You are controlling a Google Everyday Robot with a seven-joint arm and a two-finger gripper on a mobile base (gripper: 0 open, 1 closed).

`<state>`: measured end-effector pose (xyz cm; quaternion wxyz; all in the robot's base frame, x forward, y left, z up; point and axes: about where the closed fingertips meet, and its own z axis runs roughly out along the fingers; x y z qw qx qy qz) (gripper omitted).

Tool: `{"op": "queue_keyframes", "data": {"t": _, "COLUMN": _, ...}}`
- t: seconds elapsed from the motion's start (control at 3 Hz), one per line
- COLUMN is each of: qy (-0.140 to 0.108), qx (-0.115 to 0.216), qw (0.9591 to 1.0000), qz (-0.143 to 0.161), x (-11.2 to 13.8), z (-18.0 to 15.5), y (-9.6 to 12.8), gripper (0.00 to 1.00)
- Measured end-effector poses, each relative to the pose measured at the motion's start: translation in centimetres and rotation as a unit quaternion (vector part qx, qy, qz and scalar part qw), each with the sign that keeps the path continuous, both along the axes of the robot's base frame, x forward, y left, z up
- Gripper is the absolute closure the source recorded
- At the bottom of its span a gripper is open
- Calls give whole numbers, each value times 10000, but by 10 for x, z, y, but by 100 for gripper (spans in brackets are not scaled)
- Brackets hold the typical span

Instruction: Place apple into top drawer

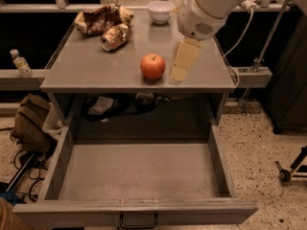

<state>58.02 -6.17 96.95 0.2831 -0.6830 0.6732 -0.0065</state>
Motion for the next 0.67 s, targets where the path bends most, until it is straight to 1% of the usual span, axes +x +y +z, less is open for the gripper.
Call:
{"op": "queue_keyframes", "data": {"t": 0.33, "qy": -53, "qx": 270, "qw": 9984, "qz": 491, "x": 36, "z": 0, "y": 46, "gripper": 0}}
{"op": "queue_keyframes", "data": {"t": 0.67, "qy": -24, "qx": 307, "qw": 9983, "qz": 504, "x": 38, "z": -3, "y": 47, "gripper": 0}}
